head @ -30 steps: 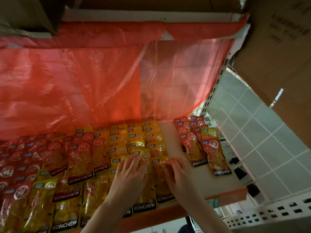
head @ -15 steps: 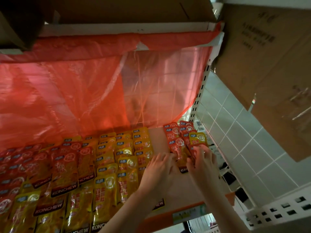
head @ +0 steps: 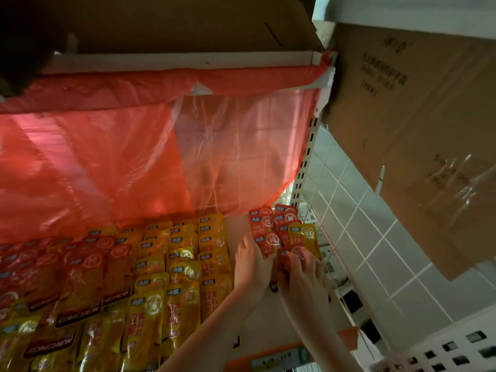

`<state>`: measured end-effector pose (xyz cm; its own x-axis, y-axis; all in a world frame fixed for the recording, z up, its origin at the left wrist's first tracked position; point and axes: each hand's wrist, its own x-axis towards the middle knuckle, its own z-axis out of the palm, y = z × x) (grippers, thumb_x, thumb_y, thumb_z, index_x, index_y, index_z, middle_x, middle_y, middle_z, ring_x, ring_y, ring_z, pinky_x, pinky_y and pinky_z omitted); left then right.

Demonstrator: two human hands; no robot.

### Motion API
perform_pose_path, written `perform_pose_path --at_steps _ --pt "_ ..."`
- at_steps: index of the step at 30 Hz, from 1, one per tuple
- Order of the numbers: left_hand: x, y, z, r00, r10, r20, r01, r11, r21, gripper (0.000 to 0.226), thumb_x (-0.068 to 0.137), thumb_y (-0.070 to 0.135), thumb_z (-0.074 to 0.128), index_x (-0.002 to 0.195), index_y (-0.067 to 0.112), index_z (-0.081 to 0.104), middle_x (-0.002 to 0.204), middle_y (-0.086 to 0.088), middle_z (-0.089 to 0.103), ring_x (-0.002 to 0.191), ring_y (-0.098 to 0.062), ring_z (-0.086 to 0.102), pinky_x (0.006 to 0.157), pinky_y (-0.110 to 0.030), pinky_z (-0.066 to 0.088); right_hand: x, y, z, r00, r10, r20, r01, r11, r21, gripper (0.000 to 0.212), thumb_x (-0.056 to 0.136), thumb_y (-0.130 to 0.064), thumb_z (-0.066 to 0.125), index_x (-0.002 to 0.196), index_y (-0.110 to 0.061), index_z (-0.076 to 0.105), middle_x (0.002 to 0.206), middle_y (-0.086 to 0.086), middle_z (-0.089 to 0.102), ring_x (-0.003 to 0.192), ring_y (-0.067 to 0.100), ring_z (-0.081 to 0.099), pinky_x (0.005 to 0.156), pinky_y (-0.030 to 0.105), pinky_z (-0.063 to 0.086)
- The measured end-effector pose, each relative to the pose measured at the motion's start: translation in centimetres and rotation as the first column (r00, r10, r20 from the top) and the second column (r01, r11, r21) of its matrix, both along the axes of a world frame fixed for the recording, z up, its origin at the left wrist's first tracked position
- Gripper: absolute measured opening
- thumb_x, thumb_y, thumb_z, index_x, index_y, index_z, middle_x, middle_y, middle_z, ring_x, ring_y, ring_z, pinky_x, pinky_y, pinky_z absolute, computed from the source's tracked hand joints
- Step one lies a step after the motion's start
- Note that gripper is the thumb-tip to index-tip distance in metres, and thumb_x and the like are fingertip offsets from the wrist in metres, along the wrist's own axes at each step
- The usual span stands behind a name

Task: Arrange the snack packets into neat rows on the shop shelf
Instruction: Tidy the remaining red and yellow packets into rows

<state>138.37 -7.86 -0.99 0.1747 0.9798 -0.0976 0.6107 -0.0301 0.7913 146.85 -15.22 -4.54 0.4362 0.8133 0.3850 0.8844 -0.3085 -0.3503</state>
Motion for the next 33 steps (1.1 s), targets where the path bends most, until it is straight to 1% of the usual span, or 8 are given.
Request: perform_pose_path --at_steps 10,14,18,21,24,27,31,33 --pt "-0.4 -0.1 0.1 0.981 0.076 0.176 -0.072 0.997 -0.031 0.026 0.080 0.022 0.070 0.105 0.017 0.061 0.094 0.004 0.068 0.087 -0.011 0.065 0.075 -0.030 0.057 0.3 0.0 -0.2 0.994 0.030 -0.101 -0.029 1.000 0.009 0.043 0.083 -0.036 0.036 0.115 -0.016 0.057 0.122 0.009 0.054 0.111 0.030 0.051 0.086 0.046 0.050" --pt "-1.1 -0.4 0.7 0.964 0.183 0.193 -0.175 0.983 -0.060 0.013 0.087 0.026 0.061 0.095 0.016 0.061 0.088 0.001 0.067 0.076 -0.011 0.065 0.062 -0.028 0.057 0.5 0.0 0.0 0.964 0.084 -0.253 -0.051 0.990 0.135 0.031 0.093 -0.032 0.051 0.119 -0.015 0.054 0.124 0.004 0.052 0.110 0.021 0.046 0.088 0.029 0.039" --pt "-1.7 -1.3 1.3 0.962 0.207 0.176 -0.194 0.977 -0.088 0.007 0.092 0.027 0.055 0.087 0.021 0.055 0.085 0.002 0.064 0.072 -0.010 0.064 0.055 -0.020 0.051 0.6 -0.4 1.4 0.846 0.192 -0.497 -0.050 0.957 0.284 0.047 0.083 -0.055 0.049 0.115 -0.022 0.055 0.117 -0.006 0.052 0.106 0.008 0.046 0.082 0.018 0.037" --pt "-1.9 -2.3 1.2 0.959 0.236 0.158 -0.223 0.970 -0.096 0.006 0.094 0.026 0.049 0.090 0.022 0.049 0.089 0.001 0.061 0.073 -0.010 0.061 0.055 -0.022 0.052 0.6 -0.6 1.6 0.762 0.267 -0.590 -0.095 0.947 0.306 0.039 0.082 -0.058 0.045 0.112 -0.034 0.050 0.112 -0.015 0.050 0.104 -0.007 0.047 0.072 0.010 0.043" --pt "-2.0 -3.3 1.5 0.948 0.242 0.204 -0.210 0.963 -0.169 0.009 0.097 0.022 0.042 0.101 0.015 0.047 0.089 0.000 0.058 0.071 -0.009 0.058 0.043 -0.012 0.040 0.3 -0.5 1.0 0.673 0.366 -0.643 -0.165 0.921 0.351 0.030 0.086 -0.050 0.044 0.109 -0.033 0.053 0.114 -0.004 0.054 0.107 0.010 0.053 0.082 0.023 0.051" --pt "-2.2 -4.3 2.1 0.902 0.273 0.335 -0.188 0.945 -0.267 0.015 0.098 0.019 0.039 0.110 0.012 0.046 0.092 -0.003 0.060 0.075 -0.013 0.061 0.044 -0.012 0.042 -0.8 -0.3 1.2 0.622 0.408 -0.669 -0.246 0.912 0.328 0.021 0.088 -0.049 0.043 0.104 -0.039 0.052 0.118 -0.004 0.052 0.111 0.012 0.052 0.091 0.028 0.047" --pt "-3.0 -5.2 2.9 0.818 0.294 0.495 -0.157 0.941 -0.299 0.025 0.096 0.037 0.043 0.108 0.015 0.047 0.093 -0.004 0.064 0.080 -0.014 0.065 0.057 -0.017 0.048 -1.7 -0.3 1.8 0.554 0.463 -0.691 -0.320 0.886 0.337 0.019 0.091 -0.022 0.056 0.103 -0.036 0.052 0.116 -0.002 0.053 0.105 0.016 0.058 0.077 0.020 0.053" --pt "-3.6 -5.6 3.0 0.814 0.228 0.534 -0.110 0.963 -0.245 0.040 0.089 0.047 0.046 0.109 0.013 0.049 0.095 -0.005 0.066 0.081 -0.013 0.067 0.060 -0.016 0.050 -1.8 -0.5 2.0 0.538 0.462 -0.705 -0.304 0.886 0.349 0.022 0.084 -0.035 0.058 0.106 -0.035 0.051 0.112 -0.004 0.054 0.100 0.015 0.060 0.074 0.020 0.054"
